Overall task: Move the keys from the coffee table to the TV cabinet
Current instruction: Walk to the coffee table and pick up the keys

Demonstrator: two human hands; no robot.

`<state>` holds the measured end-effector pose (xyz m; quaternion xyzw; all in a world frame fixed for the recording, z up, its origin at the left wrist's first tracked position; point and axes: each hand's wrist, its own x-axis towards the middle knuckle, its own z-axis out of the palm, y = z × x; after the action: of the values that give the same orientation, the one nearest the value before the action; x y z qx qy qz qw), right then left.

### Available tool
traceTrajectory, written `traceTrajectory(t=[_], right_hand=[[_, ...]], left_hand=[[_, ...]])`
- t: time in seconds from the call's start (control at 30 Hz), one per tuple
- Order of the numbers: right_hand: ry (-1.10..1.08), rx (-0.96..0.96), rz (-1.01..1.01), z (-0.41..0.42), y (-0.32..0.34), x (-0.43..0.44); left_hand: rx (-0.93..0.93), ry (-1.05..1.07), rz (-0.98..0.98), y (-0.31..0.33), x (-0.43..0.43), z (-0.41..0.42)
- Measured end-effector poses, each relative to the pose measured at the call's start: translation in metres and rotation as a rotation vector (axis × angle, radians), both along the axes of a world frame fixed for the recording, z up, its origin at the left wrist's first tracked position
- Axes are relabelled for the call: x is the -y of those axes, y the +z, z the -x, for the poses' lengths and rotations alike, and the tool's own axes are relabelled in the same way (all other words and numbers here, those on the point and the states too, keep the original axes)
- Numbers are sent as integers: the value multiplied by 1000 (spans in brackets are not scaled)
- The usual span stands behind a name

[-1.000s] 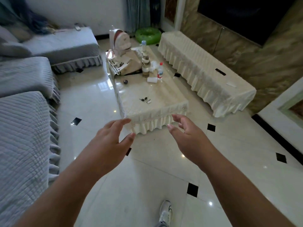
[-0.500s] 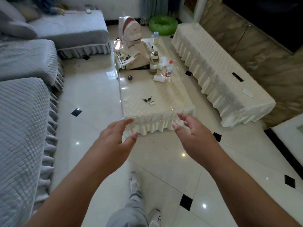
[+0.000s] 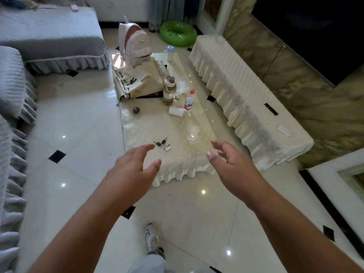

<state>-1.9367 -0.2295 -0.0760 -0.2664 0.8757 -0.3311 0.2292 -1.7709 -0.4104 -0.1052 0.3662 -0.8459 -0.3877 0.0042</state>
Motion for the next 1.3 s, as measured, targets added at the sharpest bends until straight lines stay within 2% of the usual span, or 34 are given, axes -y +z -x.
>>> traceTrajectory(t=[0.17,0.43,0.77,0.87,1.03,1.17,1.3], right_hand=[[-4,-32,-11,39,-12,38],[70,46,-15,112,-33,85],[356,181,-36,222,-69,150],[418,200,-73,248,-93,167],[488,87,-113,268,-144,184],[447,80,-122,276,-190,192],[364,185,-125,282,-232,202]], left_hand=[[-7,-36,34,2,42,51],[23,30,5,-10,76,110],[83,327,-22,-37,81,179],[92,383,-32,-57,83,202],[124,392,-88,-103,96,231],[153,348,-88,-144,113,249],[176,304,-79,-184,132,259]])
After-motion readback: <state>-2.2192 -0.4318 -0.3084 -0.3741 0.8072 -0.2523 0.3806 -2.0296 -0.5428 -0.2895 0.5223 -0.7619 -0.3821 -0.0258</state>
